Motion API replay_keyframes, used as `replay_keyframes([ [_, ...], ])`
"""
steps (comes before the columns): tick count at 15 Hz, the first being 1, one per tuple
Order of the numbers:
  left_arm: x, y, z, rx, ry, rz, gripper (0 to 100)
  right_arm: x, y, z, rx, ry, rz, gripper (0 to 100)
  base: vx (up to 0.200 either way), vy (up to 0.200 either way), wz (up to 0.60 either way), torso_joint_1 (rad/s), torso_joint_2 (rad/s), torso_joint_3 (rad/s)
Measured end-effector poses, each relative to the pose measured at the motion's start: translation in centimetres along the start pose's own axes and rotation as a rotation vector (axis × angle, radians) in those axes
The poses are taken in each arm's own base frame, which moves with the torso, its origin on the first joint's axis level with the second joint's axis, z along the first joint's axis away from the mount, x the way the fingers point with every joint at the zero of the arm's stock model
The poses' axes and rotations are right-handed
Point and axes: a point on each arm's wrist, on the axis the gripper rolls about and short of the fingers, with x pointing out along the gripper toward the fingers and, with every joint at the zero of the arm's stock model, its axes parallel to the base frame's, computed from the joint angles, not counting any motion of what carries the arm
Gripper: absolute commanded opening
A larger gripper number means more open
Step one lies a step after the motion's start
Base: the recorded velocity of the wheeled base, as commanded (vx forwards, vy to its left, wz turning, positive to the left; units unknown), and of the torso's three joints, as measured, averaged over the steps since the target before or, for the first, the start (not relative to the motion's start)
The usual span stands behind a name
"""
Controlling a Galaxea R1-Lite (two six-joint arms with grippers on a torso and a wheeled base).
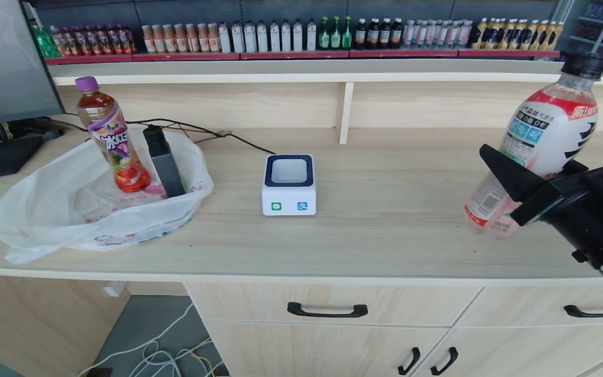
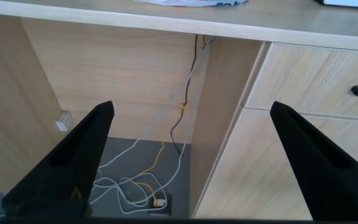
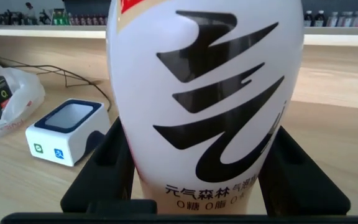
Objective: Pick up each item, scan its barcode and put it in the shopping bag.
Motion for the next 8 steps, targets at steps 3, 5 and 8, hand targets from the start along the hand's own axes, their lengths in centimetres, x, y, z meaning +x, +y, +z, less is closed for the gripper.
replay_keyframes([
  [3,0.00,0.00,0.00,-0.001,0.000,0.000,100,0.19,0.10,0.11,0.026,-0.003,0.004,0,0.000,0.200,0.00,0.002,0.00,0.001],
  [5,0.00,0.00,0.00,-0.001,0.000,0.000,100,0.42,0.21,0.24,0.025,-0.008,0.005,0,0.000,0.200,0.00,0.000,0.00,0.000],
  [8,0.00,0.00,0.00,-0.001,0.000,0.000,100,1.00,0.16,0.84,-0.024,-0.039,0.003,0,0.000,0.200,0.00,0.002,0.00,0.001],
])
